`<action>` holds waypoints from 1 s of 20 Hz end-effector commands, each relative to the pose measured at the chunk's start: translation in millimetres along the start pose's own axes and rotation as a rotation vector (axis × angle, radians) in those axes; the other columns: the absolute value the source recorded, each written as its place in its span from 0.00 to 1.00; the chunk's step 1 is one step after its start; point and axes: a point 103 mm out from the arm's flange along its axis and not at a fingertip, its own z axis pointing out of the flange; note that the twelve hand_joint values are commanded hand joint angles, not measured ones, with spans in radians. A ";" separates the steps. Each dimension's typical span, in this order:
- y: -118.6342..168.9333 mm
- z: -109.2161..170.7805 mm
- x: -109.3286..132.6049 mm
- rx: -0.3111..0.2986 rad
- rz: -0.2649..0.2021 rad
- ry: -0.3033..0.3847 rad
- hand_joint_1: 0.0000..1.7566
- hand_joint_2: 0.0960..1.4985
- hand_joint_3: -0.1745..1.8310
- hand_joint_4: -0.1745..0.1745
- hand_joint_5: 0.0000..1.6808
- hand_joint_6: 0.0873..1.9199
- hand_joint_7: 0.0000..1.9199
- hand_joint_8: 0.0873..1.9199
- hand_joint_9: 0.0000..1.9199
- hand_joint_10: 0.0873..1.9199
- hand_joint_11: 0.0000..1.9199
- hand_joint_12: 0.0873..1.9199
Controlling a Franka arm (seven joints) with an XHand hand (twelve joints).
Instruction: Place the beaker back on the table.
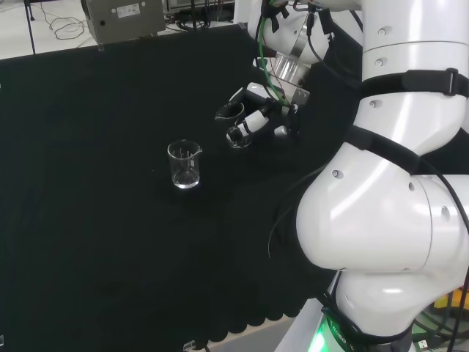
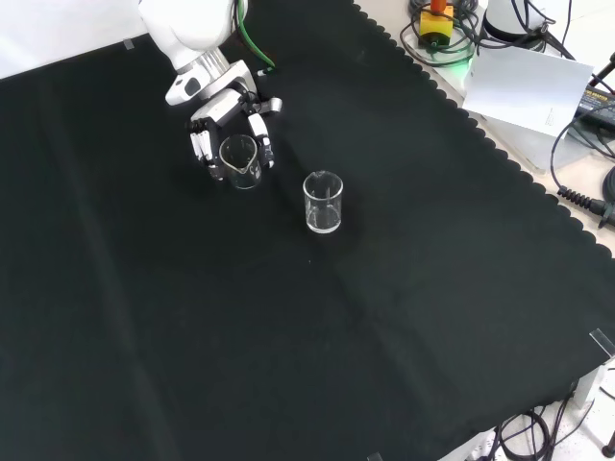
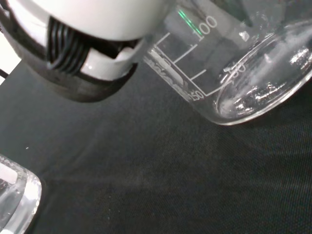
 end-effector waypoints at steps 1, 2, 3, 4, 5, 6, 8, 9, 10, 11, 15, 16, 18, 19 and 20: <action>-1.4 -0.3 0.7 -0.006 0.015 -0.023 0.75 0.55 0.19 0.00 0.79 0.17 0.72 0.14 0.79 0.00 0.56 0.44; -1.6 -0.2 0.6 -0.004 0.020 -0.029 0.75 0.55 0.19 0.00 0.79 0.17 0.72 0.14 0.79 0.00 0.56 0.44; -2.2 0.5 -0.1 -0.002 0.025 -0.034 0.74 0.58 0.16 0.00 0.78 0.19 0.71 0.17 0.78 0.00 0.55 0.44; -2.7 1.3 -0.8 -0.001 0.031 -0.038 0.74 0.60 0.13 0.00 0.76 0.23 0.68 0.21 0.76 0.00 0.54 0.45; -3.4 2.2 -1.7 -0.001 0.036 -0.040 0.74 0.62 0.11 0.00 0.74 0.26 0.66 0.24 0.75 0.00 0.53 0.46; -3.9 3.0 -2.4 0.001 0.040 -0.038 0.74 0.64 0.10 0.00 0.72 0.28 0.65 0.27 0.74 0.00 0.52 0.47; -4.7 3.6 -3.3 0.003 0.046 -0.040 0.70 0.63 0.09 0.09 0.76 0.24 0.63 0.26 0.72 0.00 0.51 0.48; -5.0 3.4 -3.6 0.002 0.047 -0.039 0.69 0.63 0.09 0.12 0.77 0.22 0.62 0.25 0.72 0.00 0.51 0.48; -4.9 3.4 -3.6 0.001 0.047 -0.042 0.69 0.63 0.09 0.14 0.78 0.21 0.61 0.24 0.71 0.00 0.50 0.48; -4.9 3.3 -3.7 0.001 0.048 -0.042 0.68 0.63 0.09 0.18 0.78 0.20 0.61 0.23 0.71 0.00 0.50 0.49; -4.8 0.1 -4.9 0.005 0.041 -0.041 0.66 0.64 0.09 0.42 0.75 0.26 0.55 0.24 0.66 0.00 0.43 0.54; -4.6 -0.8 -4.6 0.011 0.038 -0.044 0.65 0.64 0.09 0.49 0.73 0.28 0.53 0.24 0.65 0.00 0.41 0.55; -4.3 -2.0 -2.8 0.019 0.030 -0.061 0.65 0.62 0.07 0.49 0.63 0.33 0.47 0.28 0.60 0.00 0.35 0.59; -4.1 -2.5 -1.5 0.023 0.027 -0.076 0.65 0.61 0.06 0.48 0.60 0.34 0.45 0.30 0.59 0.00 0.33 0.60; -3.9 -2.9 -0.6 0.027 0.027 -0.081 0.64 0.61 0.05 0.47 0.56 0.36 0.42 0.30 0.57 0.00 0.30 0.62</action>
